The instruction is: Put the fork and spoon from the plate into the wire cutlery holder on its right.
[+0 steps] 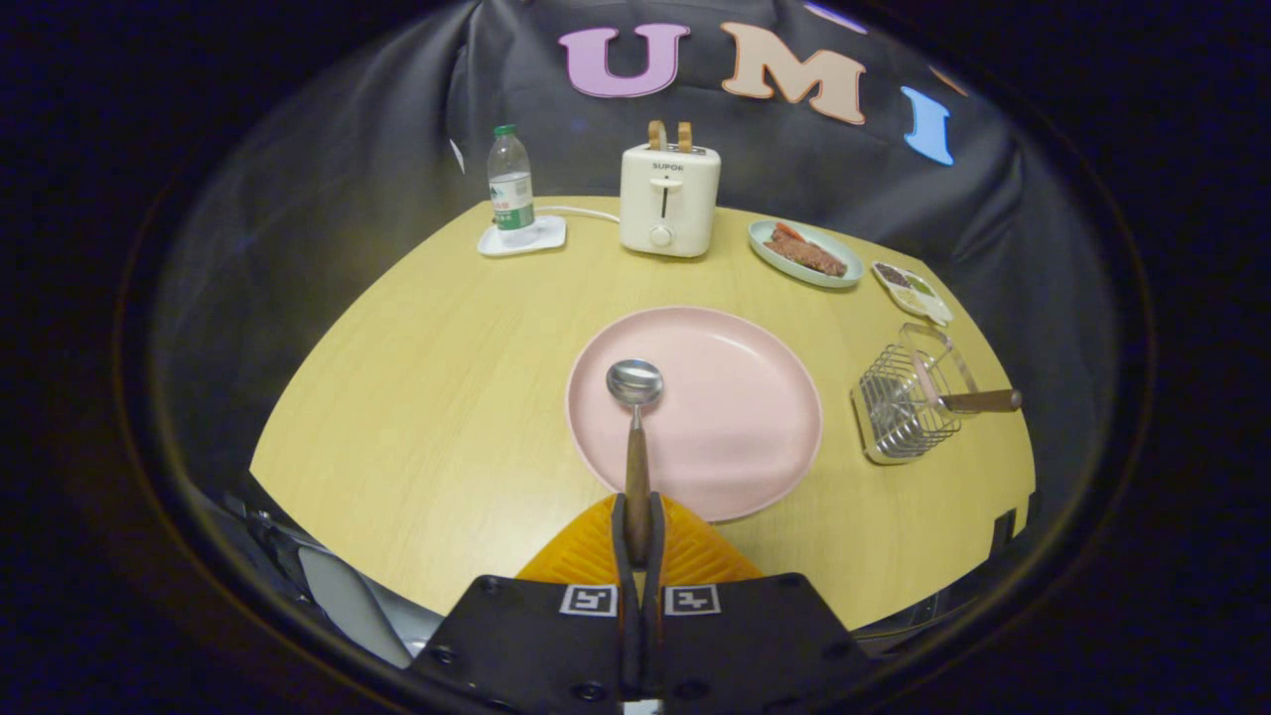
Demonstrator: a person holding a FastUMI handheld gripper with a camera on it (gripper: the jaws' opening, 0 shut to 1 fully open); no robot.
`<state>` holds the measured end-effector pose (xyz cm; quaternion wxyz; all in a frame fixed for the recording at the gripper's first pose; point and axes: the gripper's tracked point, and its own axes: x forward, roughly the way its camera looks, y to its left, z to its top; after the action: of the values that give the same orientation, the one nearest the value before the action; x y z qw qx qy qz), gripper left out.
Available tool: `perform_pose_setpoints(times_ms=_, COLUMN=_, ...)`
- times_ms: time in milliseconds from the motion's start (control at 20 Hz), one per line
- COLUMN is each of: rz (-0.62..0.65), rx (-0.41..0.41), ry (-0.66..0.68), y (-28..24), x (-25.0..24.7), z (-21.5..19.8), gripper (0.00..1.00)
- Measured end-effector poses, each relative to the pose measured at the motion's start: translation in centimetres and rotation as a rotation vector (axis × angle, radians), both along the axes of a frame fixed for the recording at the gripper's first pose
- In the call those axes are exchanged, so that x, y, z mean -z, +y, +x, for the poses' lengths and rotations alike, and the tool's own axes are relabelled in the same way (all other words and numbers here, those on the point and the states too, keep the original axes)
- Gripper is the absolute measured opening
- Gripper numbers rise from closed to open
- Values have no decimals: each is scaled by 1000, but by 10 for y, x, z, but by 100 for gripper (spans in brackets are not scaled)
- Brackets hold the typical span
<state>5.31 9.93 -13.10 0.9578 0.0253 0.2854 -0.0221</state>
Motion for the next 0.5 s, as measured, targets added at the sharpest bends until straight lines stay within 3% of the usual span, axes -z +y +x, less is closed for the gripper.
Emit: perform_pose_setpoints(times_ms=500, rz=31, rx=92, ry=33, y=-32, x=-69, z=-16, gripper=3)
